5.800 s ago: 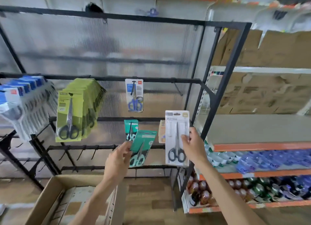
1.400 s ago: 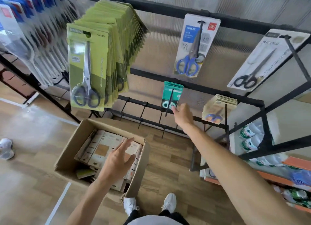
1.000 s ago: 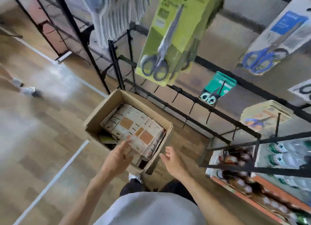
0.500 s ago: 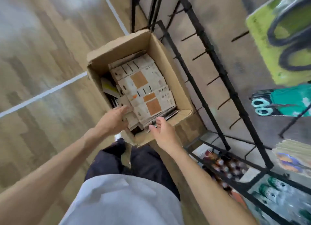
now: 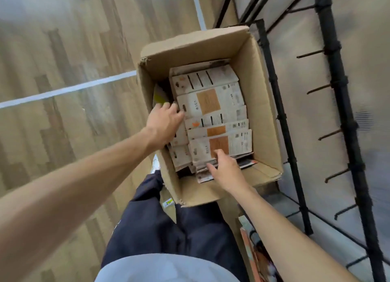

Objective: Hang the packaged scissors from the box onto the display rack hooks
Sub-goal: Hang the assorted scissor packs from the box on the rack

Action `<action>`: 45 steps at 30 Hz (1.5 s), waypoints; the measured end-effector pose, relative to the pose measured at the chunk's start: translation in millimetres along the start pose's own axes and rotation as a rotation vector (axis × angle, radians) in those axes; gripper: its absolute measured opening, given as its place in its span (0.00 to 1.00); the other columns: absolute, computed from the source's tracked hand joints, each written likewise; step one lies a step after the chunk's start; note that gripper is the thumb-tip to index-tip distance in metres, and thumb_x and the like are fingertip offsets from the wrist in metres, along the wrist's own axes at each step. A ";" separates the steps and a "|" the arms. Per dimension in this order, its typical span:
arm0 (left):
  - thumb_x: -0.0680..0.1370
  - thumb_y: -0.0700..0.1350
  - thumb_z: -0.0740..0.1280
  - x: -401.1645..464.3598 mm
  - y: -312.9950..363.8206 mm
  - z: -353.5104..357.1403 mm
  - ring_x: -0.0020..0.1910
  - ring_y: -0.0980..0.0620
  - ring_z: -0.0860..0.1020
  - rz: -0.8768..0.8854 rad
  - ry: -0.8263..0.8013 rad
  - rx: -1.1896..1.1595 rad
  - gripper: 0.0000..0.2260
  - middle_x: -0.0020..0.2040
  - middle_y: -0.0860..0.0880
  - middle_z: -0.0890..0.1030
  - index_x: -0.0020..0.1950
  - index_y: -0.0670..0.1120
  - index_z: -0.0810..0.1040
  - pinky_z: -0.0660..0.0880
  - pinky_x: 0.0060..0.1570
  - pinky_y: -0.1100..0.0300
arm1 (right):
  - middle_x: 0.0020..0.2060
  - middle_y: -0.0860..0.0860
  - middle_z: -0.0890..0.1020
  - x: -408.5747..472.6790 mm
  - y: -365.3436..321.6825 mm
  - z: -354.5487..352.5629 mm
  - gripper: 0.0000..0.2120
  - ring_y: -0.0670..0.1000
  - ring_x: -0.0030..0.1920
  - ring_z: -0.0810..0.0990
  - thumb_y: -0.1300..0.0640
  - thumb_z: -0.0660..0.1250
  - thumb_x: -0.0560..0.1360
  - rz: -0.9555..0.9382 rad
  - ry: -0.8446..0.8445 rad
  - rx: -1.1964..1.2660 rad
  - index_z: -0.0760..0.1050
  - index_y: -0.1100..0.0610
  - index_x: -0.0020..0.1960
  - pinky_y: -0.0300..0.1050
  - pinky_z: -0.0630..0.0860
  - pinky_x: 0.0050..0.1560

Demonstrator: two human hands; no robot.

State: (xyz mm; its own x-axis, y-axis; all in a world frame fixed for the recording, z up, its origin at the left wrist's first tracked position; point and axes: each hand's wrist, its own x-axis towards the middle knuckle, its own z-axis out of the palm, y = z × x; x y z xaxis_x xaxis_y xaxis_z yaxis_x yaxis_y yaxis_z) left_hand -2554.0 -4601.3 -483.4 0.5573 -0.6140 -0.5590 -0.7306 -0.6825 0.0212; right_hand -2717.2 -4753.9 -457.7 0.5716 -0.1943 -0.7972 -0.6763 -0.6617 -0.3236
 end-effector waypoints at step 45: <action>0.82 0.39 0.64 -48.4 6.5 -33.5 0.47 0.52 0.85 -0.447 0.204 -1.492 0.06 0.49 0.47 0.85 0.57 0.44 0.79 0.83 0.36 0.54 | 0.58 0.58 0.81 40.8 -38.9 15.4 0.21 0.52 0.58 0.82 0.59 0.66 0.81 0.307 0.085 1.553 0.68 0.65 0.71 0.44 0.80 0.59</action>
State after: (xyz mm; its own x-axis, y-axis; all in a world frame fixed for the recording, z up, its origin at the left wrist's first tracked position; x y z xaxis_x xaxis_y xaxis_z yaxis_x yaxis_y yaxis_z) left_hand -2572.5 -4589.4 -428.4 0.7457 -0.2194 -0.6291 0.4667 -0.5019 0.7283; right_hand -2674.7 -4724.9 -485.5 0.3165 -0.2496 -0.9152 -0.5322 0.7520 -0.3891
